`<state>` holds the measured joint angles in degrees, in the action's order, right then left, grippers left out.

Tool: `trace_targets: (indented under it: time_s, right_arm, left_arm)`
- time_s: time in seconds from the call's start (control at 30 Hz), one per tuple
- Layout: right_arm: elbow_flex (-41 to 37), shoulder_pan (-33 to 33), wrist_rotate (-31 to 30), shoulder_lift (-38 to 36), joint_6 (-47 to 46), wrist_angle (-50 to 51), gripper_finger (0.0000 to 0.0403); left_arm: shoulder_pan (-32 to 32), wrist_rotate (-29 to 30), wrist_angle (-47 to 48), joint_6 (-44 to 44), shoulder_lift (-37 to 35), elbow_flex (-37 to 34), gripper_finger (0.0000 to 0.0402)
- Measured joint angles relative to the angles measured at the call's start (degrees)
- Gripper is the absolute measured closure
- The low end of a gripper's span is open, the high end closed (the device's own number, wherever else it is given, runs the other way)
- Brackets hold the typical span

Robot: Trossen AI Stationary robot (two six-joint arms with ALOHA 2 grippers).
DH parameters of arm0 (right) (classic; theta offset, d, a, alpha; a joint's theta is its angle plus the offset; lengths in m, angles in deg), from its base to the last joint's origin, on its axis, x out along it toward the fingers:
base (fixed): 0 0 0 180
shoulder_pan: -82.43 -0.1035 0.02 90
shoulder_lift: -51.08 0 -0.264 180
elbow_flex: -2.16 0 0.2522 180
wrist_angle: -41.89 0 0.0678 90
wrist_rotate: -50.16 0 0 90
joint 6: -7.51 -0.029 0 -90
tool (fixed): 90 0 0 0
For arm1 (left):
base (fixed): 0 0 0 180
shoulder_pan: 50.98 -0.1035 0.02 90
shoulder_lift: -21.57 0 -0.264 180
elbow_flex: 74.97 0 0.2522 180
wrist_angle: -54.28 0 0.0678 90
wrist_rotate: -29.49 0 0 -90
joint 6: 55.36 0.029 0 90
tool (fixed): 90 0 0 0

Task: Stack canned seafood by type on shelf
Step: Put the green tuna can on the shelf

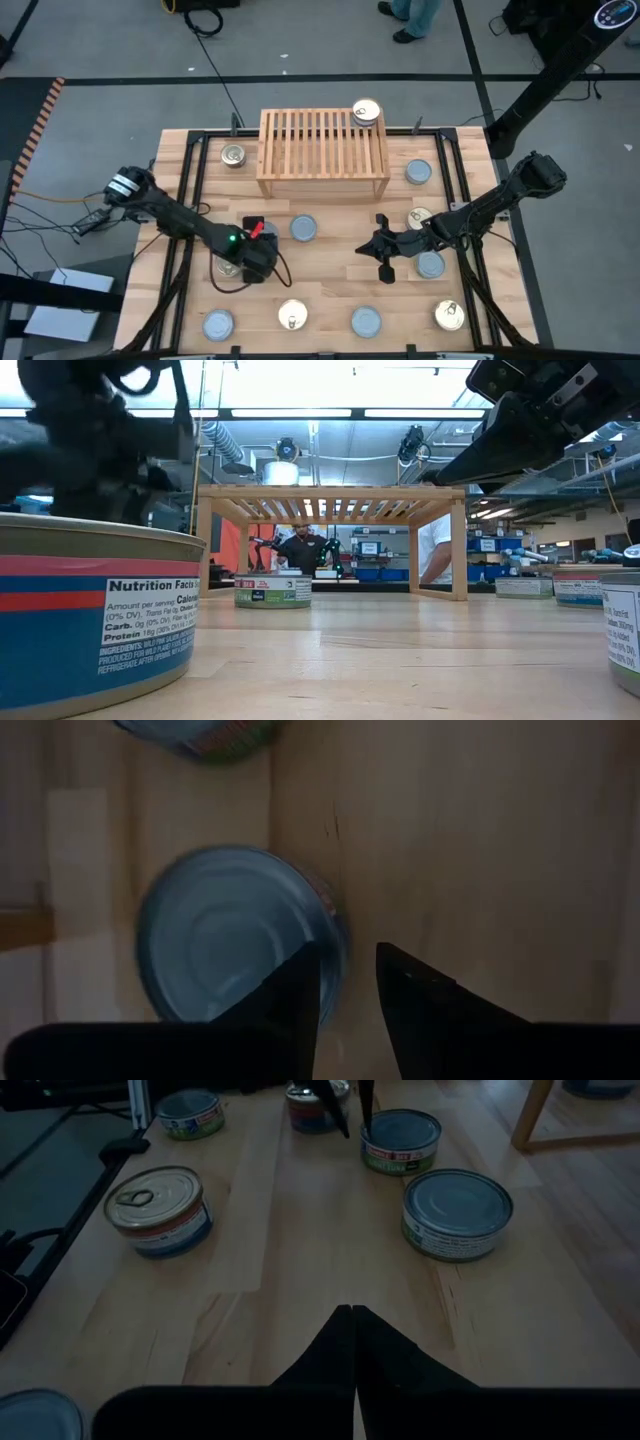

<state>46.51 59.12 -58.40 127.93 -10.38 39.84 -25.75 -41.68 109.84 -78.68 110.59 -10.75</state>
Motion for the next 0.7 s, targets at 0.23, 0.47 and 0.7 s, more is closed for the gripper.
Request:
trace_targets:
  time_s: [0.23, 0.47, 0.7]
  right_arm:
    - [0.00, 0.00, 0.00, 0.01, 0.02, -0.05, 0.0394]
    - [0.00, 0.00, 0.00, 0.01, 0.02, -0.06, 0.0394]
    - [0.00, -0.26, 0.00, 0.00, -0.02, -0.09, 0.0394]
  left_arm:
    - [0.02, 1.48, -0.20, 0.53, 3.49, 0.37, 0.0300]
    - [-0.04, -2.33, 1.06, 4.06, 3.84, 4.56, 0.0380]
    - [-0.04, -9.23, -3.18, 8.80, 3.91, 5.90, 0.0398]
